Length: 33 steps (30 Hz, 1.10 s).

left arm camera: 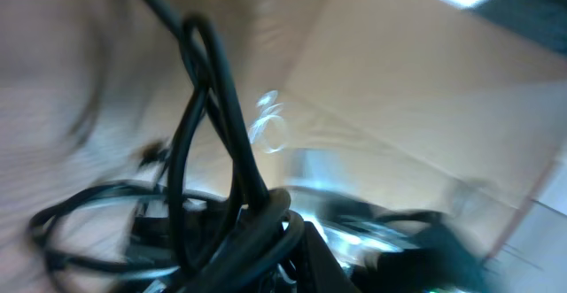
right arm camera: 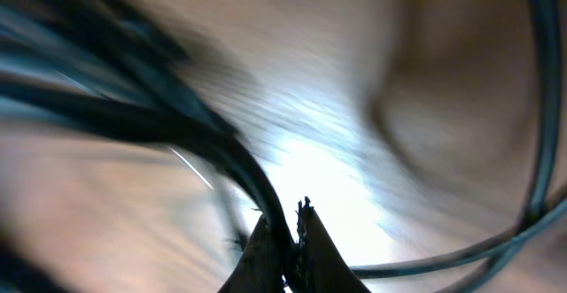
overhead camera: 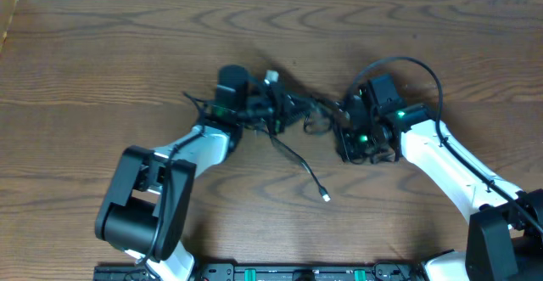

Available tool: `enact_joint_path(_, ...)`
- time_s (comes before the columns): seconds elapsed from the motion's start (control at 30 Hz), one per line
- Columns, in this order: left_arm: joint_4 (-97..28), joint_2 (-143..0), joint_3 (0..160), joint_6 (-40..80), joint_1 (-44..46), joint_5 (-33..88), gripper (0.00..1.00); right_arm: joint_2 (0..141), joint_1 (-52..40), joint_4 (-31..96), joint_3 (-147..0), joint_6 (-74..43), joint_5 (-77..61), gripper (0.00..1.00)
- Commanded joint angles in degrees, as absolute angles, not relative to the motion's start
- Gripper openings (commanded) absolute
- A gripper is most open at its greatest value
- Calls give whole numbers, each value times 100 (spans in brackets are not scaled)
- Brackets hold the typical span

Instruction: Untangle cables

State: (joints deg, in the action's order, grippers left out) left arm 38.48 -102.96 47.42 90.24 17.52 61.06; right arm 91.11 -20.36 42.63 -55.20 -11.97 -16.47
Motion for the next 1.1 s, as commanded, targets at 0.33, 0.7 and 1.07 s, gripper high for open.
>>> enact_joint_path(0.33,6654,-10180,4897,10947,451,6845,8,9216,-1706,4834,-5345,-2519,460,2)
enact_joint_path(0.7,6995,-10180,4897,10532,-137,7323,8,9216,-1393,4925,-5345,-1402,-1098,1)
enact_joint_path(1.07,6993,-10180,4897,8276,373,8211,22,9061,-1358,4445,-6060,755,-7039,1)
